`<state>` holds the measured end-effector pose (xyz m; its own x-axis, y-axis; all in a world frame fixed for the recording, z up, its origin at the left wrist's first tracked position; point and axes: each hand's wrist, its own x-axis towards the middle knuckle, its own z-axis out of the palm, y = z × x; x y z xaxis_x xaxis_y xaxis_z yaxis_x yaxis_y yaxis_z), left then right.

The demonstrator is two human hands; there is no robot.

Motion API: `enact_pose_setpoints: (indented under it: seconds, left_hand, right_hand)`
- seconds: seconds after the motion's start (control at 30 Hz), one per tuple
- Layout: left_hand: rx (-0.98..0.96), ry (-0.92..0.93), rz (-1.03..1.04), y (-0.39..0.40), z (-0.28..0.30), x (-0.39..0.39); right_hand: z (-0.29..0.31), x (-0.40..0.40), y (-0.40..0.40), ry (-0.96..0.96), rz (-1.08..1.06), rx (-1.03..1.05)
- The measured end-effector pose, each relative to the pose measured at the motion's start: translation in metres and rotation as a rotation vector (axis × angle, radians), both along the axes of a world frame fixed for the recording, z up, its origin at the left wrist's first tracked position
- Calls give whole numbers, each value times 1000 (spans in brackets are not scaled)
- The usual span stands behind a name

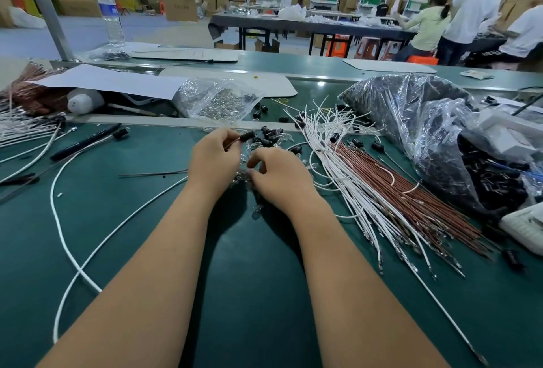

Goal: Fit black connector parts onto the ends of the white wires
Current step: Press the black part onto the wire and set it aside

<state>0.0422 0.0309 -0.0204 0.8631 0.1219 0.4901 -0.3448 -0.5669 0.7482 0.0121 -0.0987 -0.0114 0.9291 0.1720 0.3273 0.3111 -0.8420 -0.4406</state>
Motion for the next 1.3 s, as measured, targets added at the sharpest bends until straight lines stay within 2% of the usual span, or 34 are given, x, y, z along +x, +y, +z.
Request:
enact_pose_setpoints:
  seconds: [0.2, 0.33, 0.5, 0.6, 0.73, 0.8, 0.97, 1.3]
  left_hand:
    - [23, 56, 50, -7, 2, -1]
    - [-148, 37, 59, -26, 5, -15]
    - [-205, 67, -9, -41, 7, -18]
    - [-226, 98, -69, -38, 7, -16]
    - [-299, 150, -174, -35, 8, -18]
    - [-329, 165, -201, -33, 10, -18]
    - [-313, 163, -233, -34, 12, -19]
    - [-226, 73, -201, -33, 11, -20]
  right_hand:
    - [-5, 2, -2, -60, -55, 120]
    - [0, -2, -8, -102, -113, 358]
    - [2, -8, -21, -190, -226, 714]
    - [6, -4, -27, -135, -203, 853]
    - [9, 1, -33, 27, -98, 1224]
    - [10, 2, -36, 71, -70, 1309]
    - [14, 3, -34, 82, -55, 1290]
    - [13, 2, -30, -28, -86, 1008]
